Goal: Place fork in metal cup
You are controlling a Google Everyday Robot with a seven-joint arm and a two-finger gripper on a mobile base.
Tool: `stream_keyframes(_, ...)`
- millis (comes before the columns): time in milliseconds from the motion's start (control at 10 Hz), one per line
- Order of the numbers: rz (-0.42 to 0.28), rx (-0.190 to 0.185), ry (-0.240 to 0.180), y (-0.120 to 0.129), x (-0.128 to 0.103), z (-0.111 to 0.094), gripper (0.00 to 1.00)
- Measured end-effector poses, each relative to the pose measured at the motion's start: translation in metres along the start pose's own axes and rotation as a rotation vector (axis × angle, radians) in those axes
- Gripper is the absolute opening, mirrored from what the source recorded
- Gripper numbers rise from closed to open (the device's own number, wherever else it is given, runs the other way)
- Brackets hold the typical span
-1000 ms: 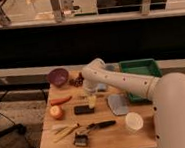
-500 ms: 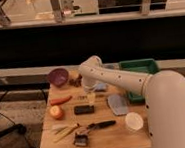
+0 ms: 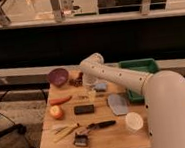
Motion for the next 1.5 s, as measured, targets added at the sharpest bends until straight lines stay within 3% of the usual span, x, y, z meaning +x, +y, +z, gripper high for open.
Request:
stream_keyframes(800, 0.042, 0.009, -0.031, -0.003, 0.014, 0.011, 0.80)
stream_keyframes(1200, 0.044, 0.001, -0.038, -0.003, 0.015, 0.021, 0.60)
stream_keyframes(1500, 0.044, -0.008, -0.039, -0.004, 0.015, 0.028, 0.59)
